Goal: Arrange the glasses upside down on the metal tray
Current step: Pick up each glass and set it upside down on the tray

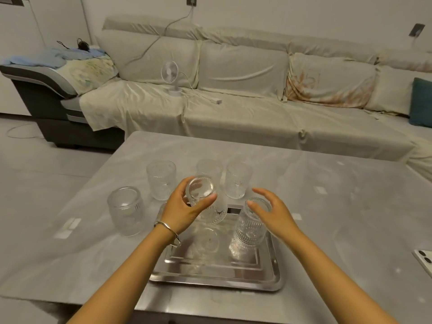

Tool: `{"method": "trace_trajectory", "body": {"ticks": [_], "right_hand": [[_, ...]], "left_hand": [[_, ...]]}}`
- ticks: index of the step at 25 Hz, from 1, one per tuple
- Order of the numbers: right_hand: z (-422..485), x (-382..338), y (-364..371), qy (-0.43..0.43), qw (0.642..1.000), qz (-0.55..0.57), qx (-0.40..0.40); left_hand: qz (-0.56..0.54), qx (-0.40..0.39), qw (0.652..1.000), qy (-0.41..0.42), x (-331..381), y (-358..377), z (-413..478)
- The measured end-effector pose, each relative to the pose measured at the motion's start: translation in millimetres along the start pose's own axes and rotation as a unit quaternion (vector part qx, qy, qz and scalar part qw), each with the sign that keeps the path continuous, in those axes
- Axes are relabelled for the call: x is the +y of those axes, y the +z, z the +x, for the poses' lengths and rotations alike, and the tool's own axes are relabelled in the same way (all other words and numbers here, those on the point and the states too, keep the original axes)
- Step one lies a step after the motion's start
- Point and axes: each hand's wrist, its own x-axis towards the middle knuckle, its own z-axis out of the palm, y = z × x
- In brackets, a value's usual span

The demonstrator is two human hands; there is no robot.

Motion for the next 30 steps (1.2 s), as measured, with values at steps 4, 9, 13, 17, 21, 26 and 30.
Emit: {"method": "trace_trajectory", "body": {"ticks": [4, 9, 13, 17, 21, 26, 30], "right_hand": [[-4, 15, 2, 0.042, 0.997, 0.064, -0.012], [-5, 18, 3, 0.039, 0.994, 0.097, -0.014], [-5, 20, 3, 0.038, 0.993, 0.108, -0.015], [-3, 20, 4, 0.034, 0.993, 0.11, -0.017], [-1, 23, 4, 0.033, 0.993, 0.114, -0.015], [10, 24, 0, 0.024, 0.993, 0.113, -0.013], [44, 14, -12, -0.001, 0.993, 0.115, 0.015]], "left_hand": [[0.048, -0.026, 0.998, -0.009, -16, 16, 0], [0.088, -0.053, 0.995, -0.021, -31, 27, 8], [0.098, -0.06, 0.993, -0.032, -36, 31, 11], [0.105, -0.058, 0.992, -0.044, -38, 32, 13], [0.118, -0.069, 0.989, -0.055, -36, 32, 15], [0.16, -0.119, 0.978, -0.064, -27, 28, 18], [0.132, -0.021, 0.991, 0.016, -3, 18, 45]]}}
